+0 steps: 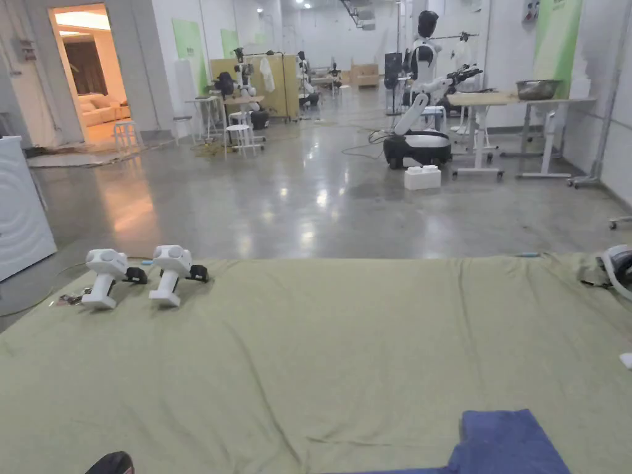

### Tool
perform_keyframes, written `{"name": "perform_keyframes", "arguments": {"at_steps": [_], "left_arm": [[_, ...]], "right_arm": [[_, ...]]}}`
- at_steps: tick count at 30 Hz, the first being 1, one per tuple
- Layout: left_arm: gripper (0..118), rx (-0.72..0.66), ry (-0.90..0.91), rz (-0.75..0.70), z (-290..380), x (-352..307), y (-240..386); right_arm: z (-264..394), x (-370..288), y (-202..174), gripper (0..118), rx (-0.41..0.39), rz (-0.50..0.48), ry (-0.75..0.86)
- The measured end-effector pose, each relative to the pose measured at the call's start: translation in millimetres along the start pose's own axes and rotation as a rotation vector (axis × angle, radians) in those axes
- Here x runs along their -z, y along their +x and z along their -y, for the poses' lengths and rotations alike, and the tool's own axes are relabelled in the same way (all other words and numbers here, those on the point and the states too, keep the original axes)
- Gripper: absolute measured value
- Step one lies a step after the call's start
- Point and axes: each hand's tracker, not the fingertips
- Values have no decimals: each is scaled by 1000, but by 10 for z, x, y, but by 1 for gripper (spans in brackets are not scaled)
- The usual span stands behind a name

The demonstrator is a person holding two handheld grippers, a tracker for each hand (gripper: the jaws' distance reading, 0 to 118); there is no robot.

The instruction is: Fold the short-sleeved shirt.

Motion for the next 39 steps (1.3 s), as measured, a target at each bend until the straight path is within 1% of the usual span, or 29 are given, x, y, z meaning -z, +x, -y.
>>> {"name": "perform_keyframes", "arguments": {"at_steps": [1, 3, 4, 5, 6, 7, 8, 10, 12, 15, 16, 18, 20, 21, 22, 23, 24, 25, 26, 27, 30, 31, 32, 33, 34, 35, 36, 37, 39], "left_arm": [[1, -18, -49, 3, 35, 88, -35], [1, -50, -163, 18, 164, 445, -295], [3, -72, -179, 26, 279, 623, -405], [10, -97, -218, 18, 371, 774, -485], [31, -114, -282, 21, 478, 1001, -526], [71, -135, -307, 40, 614, 1213, -621], [85, -158, -355, 51, 747, 1439, -712], [85, -191, -540, 70, 982, 1954, -781], [84, -266, -686, 86, 1341, 2523, -938], [82, -385, -830, 79, 1794, 3220, -1161], [82, -377, -870, 76, 1901, 3399, -1208], [78, -313, -955, -14, 2126, 3724, -1248], [64, -291, -1021, -41, 2299, 3923, -1238], [60, -308, -1041, -31, 2378, 3970, -1212], [44, -326, -1065, -32, 2449, 4002, -1220], [21, -307, -1073, -32, 2486, 4010, -1160], [11, -243, -1047, -53, 2472, 4006, -1085], [8, -256, -1045, -36, 2461, 4008, -1016], [7, -194, -1069, -61, 2461, 4017, -1006], [6, -136, -1070, -48, 2448, 4024, -942], [5, -84, -1125, -35, 2489, 4105, -899], [5, -70, -1139, -33, 2502, 4132, -901], [5, -93, -1135, -44, 2516, 4146, -900], [5, -93, -1142, -41, 2521, 4162, -901], [5, -99, -1147, -42, 2504, 4180, -934], [5, -106, -1153, -43, 2506, 4182, -941], [5, -103, -1155, -44, 2503, 4185, -953], [5, -106, -1158, -37, 2499, 4181, -979], [5, -134, -1164, -26, 2393, 4100, -906]], "right_arm": [[3, 36, 15, 2, 15, -21, -30], [72, 88, 10, 2, 12, -2, -24], [100, 149, 16, 2, 10, -7, -58], [131, 204, 15, 2, 15, 5, -69], [176, 265, 32, 2, 13, -16, -98], [220, 322, 33, 2, 8, -1, -118], [268, 369, 42, 2, 9, 0, -127], [376, 481, 80, 2, 30, -14, -194], [490, 580, 136, 2, 57, -27, -238], [648, 694, 233, 2, 73, -22, -324], [698, 715, 263, 2, 73, -18, -347], [808, 745, 325, 2, 73, 2, -402], [905, 762, 389, 2, 77, 13, -438], [950, 765, 415, 2, 79, 25, -459], [988, 773, 438, 2, 83, 32, -478], [1024, 785, 462, 2, 90, 33, -499], [1062, 798, 486, 2, 100, 34, -511], [1078, 804, 499, 2, 107, 34, -520], [1100, 820, 513, 2, 115, 31, -529], [1127, 857, 534, 2, 124, 26, -536], [1160, 1109, 626, 3, 132, -4, -559], [1151, 1262, 677, 7, 120, -15, -564], [1136, 1415, 729, 24, 101, -30, -552], [1120, 1641, 821, 53, 88, -43, -560], [1110, 1902, 909, 95, 81, -57, -622], [1127, 2236, 1016, 109, 107, -84, -720], [1189, 2588, 1128, 108, 139, -108, -839], [1222, 2880, 1224, 107, 185, -129, -902], [1391, 3447, 1433, 107, 310, -113, -952]]}}
